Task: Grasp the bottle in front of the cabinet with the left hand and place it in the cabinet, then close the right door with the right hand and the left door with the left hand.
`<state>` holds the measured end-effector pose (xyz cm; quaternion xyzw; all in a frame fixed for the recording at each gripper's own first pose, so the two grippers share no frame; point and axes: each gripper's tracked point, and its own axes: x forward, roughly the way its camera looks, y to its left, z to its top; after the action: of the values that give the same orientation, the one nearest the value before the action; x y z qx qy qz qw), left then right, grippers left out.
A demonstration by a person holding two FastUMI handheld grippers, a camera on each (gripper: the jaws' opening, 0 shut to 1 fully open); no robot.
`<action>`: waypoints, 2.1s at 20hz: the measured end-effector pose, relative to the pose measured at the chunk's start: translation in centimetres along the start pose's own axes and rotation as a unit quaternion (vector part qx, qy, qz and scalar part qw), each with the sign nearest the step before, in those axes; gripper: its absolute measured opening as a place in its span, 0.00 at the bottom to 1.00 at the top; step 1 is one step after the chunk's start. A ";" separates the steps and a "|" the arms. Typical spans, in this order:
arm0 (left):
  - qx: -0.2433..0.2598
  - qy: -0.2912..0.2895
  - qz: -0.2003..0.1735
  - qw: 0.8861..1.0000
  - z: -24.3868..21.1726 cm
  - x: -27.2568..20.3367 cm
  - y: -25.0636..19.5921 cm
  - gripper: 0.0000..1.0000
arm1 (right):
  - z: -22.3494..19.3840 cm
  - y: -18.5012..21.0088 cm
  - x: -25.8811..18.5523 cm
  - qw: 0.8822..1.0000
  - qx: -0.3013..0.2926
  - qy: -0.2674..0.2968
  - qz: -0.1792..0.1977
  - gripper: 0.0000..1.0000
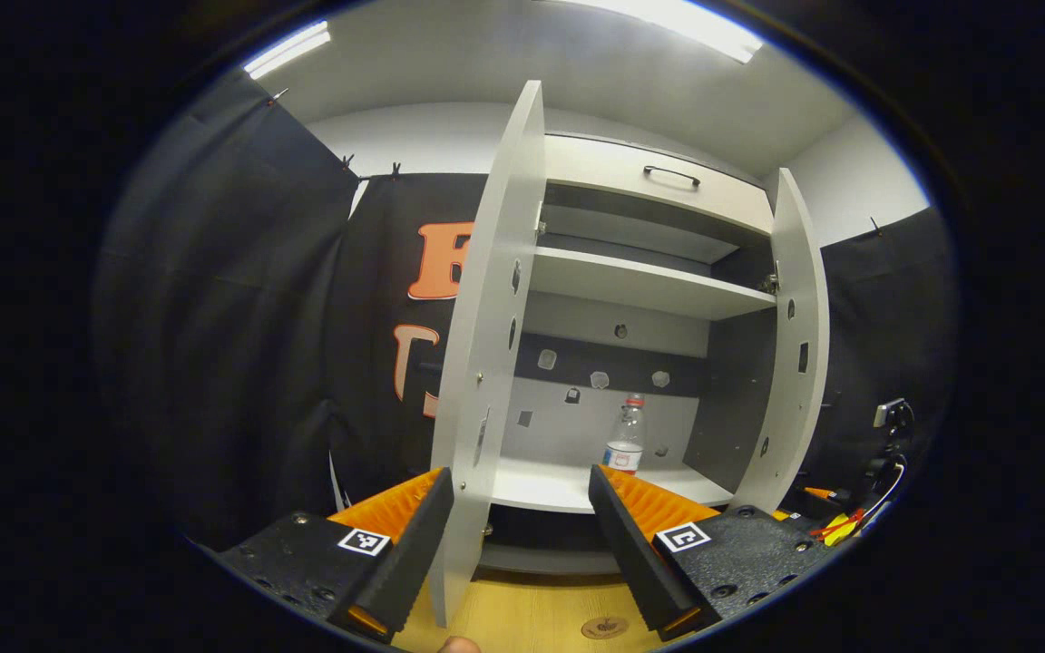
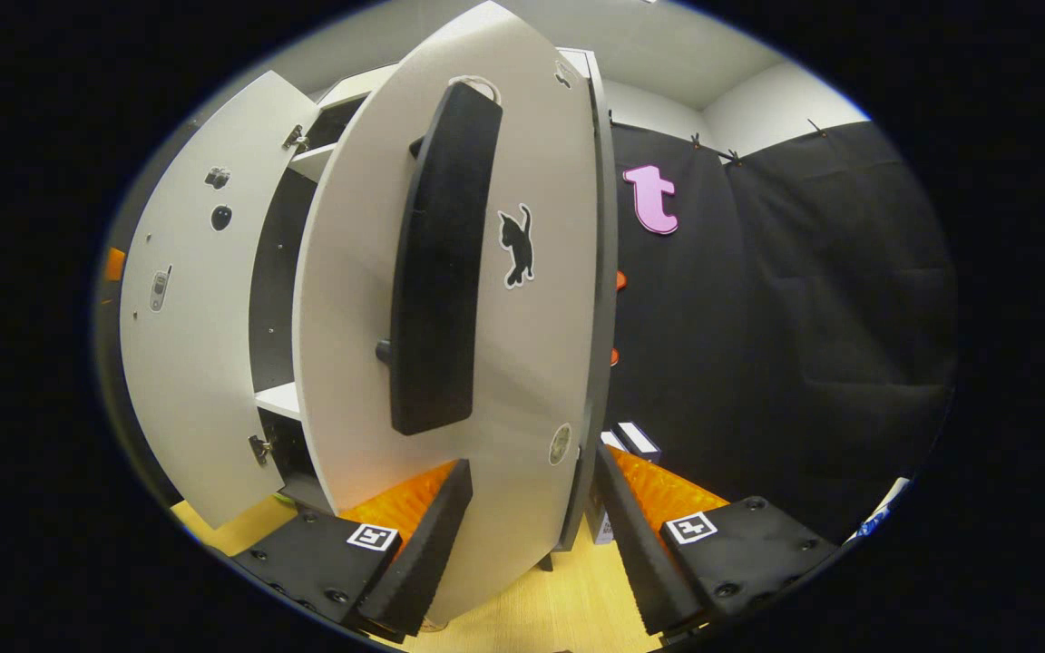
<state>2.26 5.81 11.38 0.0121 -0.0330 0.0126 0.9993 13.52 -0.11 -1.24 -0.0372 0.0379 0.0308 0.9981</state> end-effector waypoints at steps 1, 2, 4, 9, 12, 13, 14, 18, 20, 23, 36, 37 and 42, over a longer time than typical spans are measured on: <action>0.000 0.000 0.004 1.000 0.0 -0.2 0.5 0.92 | 0.0 0.6 0.6 1.000 0.001 -0.001 0.008 0.92; 0.001 -0.001 0.007 1.000 0.0 -0.3 0.9 0.92 | 0.0 1.4 1.3 1.000 0.003 -0.002 0.019 0.87; -0.003 -0.002 0.008 1.000 -0.1 -0.4 1.3 0.92 | 0.0 2.1 3.3 1.000 0.005 -0.003 0.025 0.94; -0.014 0.003 0.021 1.000 -0.8 -1.0 2.9 0.92 | -0.3 2.8 5.5 1.000 0.007 0.002 0.031 0.87; -0.015 -0.001 0.034 0.999 -0.8 -1.3 4.5 0.92 | -0.2 2.8 5.7 1.000 -0.003 -0.001 0.030 0.94; -0.014 -0.002 0.040 0.999 -0.9 -1.7 5.1 0.93 | -0.2 2.9 5.8 1.000 -0.006 0.000 0.028 0.94; -0.011 -0.002 0.048 0.999 -1.0 -1.7 5.8 0.94 | -0.2 2.8 5.7 1.000 -0.009 -0.001 0.024 0.94; -0.008 -0.004 0.072 0.997 -1.1 -2.2 8.2 0.94 | -0.2 2.9 5.8 1.000 -0.016 -0.001 0.011 0.94; -0.005 -0.001 0.088 0.996 -1.3 -2.3 9.7 0.92 | -0.2 2.9 5.7 1.000 -0.015 -0.001 0.010 0.94; 0.003 0.005 0.110 0.994 -1.9 -2.3 11.8 0.94 | -0.3 3.0 5.8 1.000 -0.004 0.004 0.014 0.94; -0.003 0.054 0.123 0.991 -7.1 1.9 14.6 0.95 | -0.3 2.5 5.5 1.000 -0.001 0.016 0.001 0.95; -0.002 0.057 0.120 0.991 -7.4 2.4 14.5 0.95 | -0.3 2.4 5.3 1.000 0.001 0.018 0.001 0.98; 0.004 0.062 0.102 0.993 -7.9 3.8 13.8 0.94 | 0.8 0.4 3.1 1.000 -0.011 0.011 -0.015 0.98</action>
<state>6.17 19.88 4.09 0.0121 0.0280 0.1150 0.9929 16.59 0.56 -0.76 -0.0489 0.0479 0.0157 0.9975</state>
